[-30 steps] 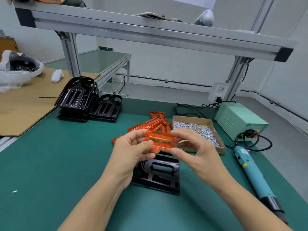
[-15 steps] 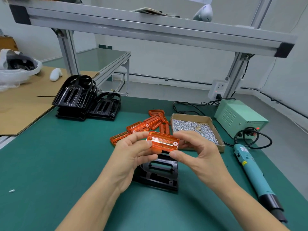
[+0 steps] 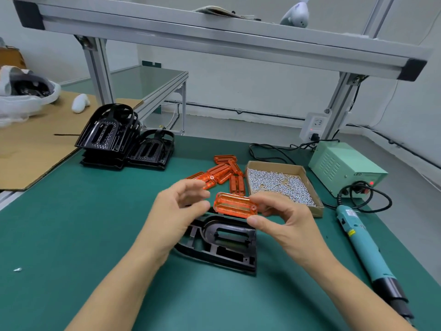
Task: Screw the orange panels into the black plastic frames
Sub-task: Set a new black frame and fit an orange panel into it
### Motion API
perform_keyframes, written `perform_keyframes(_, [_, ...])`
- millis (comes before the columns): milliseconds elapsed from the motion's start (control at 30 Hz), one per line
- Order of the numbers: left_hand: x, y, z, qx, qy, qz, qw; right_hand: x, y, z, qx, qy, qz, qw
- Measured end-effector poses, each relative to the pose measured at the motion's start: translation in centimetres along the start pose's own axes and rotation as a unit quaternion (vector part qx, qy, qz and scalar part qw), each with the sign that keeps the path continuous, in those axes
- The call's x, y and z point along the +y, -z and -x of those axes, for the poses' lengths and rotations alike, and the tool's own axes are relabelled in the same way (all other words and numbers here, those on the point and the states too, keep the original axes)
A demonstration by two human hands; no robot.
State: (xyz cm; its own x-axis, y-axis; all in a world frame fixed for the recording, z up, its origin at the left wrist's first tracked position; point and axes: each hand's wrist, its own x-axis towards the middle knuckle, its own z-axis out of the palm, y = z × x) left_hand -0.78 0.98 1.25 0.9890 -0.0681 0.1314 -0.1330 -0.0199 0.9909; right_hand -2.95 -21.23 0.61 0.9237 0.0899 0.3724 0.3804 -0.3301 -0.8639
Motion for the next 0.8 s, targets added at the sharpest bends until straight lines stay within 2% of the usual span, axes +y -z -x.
perform_keyframes(67, [-0.3,1.1,-0.5,0.021,-0.033,-0.108,0.993,0.4,0.0,0.2,-0.004,-0.027,0.006,1.0])
perform_keyframes(200, [-1.2,1.2,-0.4,-0.028,-0.052,-0.229,0.972,1.2,-0.5,1.2,-0.023,-0.067,0.04,0.997])
perform_keyframes(367, [-1.8,0.2,-0.4,-0.095,-0.103,-0.316,0.938,1.9,-0.6,2.0,-0.036,-0.107,0.088,0.99])
perform_keyframes(533, [-1.8,0.0,-0.6,-0.135,-0.08,-0.38,0.912,2.2,-0.4,2.2,-0.05,-0.129,0.151,0.979])
perform_keyframes(800, [-2.0,0.0,-0.5,-0.133,-0.063,-0.429,0.891,1.7,0.0,1.1,-0.122,-0.113,0.227,0.96])
